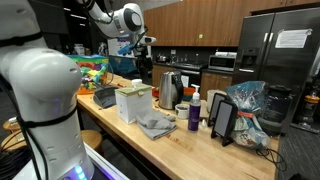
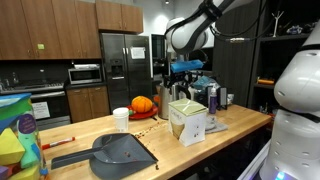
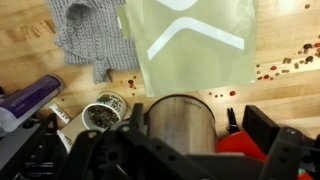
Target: Lift open the lid of the white box
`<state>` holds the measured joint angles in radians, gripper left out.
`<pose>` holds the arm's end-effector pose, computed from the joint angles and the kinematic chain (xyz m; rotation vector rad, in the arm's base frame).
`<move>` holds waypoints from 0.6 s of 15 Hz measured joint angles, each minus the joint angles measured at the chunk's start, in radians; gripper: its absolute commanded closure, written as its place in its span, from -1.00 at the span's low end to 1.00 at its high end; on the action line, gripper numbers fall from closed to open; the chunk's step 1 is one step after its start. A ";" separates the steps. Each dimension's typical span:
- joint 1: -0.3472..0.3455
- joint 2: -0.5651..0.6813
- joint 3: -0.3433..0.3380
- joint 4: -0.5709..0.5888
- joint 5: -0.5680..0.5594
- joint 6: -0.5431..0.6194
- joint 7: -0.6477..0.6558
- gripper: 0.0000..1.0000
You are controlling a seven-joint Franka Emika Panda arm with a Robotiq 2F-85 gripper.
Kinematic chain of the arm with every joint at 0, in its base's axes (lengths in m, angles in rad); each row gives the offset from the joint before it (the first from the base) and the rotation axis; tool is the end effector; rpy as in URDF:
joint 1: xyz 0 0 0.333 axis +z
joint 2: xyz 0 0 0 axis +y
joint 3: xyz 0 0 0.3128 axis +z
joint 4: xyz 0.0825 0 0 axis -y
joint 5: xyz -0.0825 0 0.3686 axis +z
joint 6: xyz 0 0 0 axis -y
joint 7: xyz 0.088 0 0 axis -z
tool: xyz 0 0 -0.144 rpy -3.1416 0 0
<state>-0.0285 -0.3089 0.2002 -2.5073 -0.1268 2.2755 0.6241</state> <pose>0.4247 0.0650 0.3678 2.9601 -0.5702 0.1886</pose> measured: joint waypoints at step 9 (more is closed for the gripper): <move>-0.005 -0.012 -0.094 -0.008 0.033 -0.048 -0.081 -1.00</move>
<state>-0.0336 -0.3208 0.1065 -2.5153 -0.0939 2.2279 0.5429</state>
